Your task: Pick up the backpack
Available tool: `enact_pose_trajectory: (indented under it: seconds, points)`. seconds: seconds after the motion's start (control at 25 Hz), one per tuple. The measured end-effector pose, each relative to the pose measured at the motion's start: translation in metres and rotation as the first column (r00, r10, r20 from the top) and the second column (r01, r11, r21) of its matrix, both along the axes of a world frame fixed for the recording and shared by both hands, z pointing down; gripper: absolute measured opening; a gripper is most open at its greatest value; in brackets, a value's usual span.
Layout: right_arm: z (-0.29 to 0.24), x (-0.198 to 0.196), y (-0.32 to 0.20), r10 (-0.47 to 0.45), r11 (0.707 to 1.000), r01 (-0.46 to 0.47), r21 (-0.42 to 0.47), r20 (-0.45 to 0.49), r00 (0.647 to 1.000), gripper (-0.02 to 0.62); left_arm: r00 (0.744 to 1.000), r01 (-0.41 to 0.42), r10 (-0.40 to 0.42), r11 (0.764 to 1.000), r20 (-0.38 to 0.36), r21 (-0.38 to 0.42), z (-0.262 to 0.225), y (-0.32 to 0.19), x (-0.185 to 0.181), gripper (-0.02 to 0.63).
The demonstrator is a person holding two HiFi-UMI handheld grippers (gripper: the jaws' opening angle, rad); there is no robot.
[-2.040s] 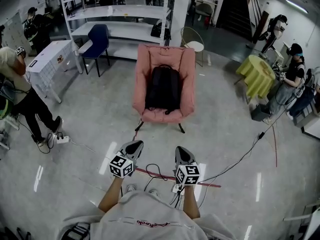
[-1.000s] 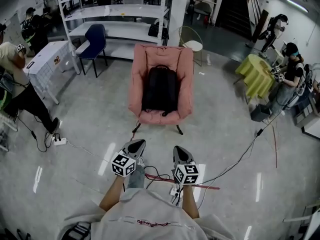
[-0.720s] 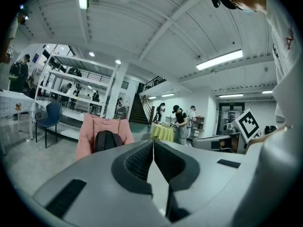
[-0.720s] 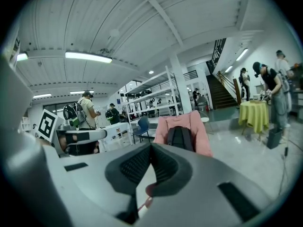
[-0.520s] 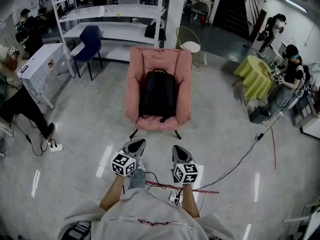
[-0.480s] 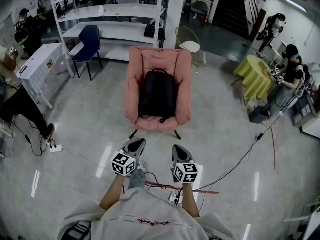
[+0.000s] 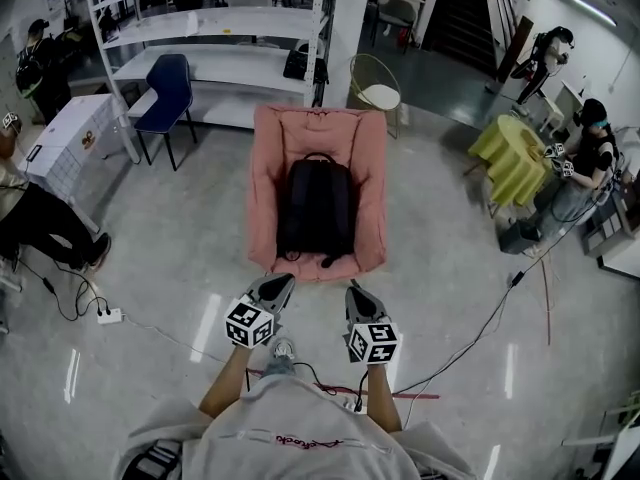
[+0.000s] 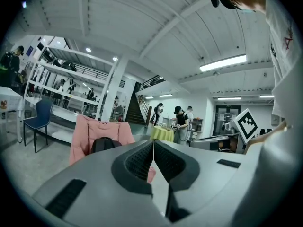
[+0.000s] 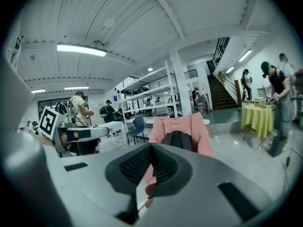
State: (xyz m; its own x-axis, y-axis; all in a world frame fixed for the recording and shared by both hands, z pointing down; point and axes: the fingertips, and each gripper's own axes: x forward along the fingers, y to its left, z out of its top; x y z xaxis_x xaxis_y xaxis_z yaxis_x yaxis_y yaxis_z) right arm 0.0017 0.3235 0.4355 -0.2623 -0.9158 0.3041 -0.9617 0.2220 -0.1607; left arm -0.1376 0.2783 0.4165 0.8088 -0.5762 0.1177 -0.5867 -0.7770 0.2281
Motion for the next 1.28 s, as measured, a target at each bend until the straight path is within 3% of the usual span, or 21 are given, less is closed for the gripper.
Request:
enact_pose_trajectory:
  seconds: [0.64,0.84,1.28]
  points:
    - [-0.015,-0.012,-0.162,0.048,0.998,-0.047,0.033,-0.032,0.998,0.018,0.999,-0.029,0.029,0.999,-0.013,0.017,-0.006,-0.164,-0.019,0.017]
    - [-0.009,-0.007,-0.179,0.081,0.996,-0.080,0.036,-0.047,0.996,0.018,0.998,-0.057,0.058,0.998,-0.003,0.016,0.003,-0.187,-0.017,0.017]
    - [0.003,0.003,-0.176,0.111,0.994,-0.111,0.019,-0.035,0.993,0.018,0.997,-0.073,0.073,0.997,0.022,0.006,0.018,-0.187,-0.012,0.017]
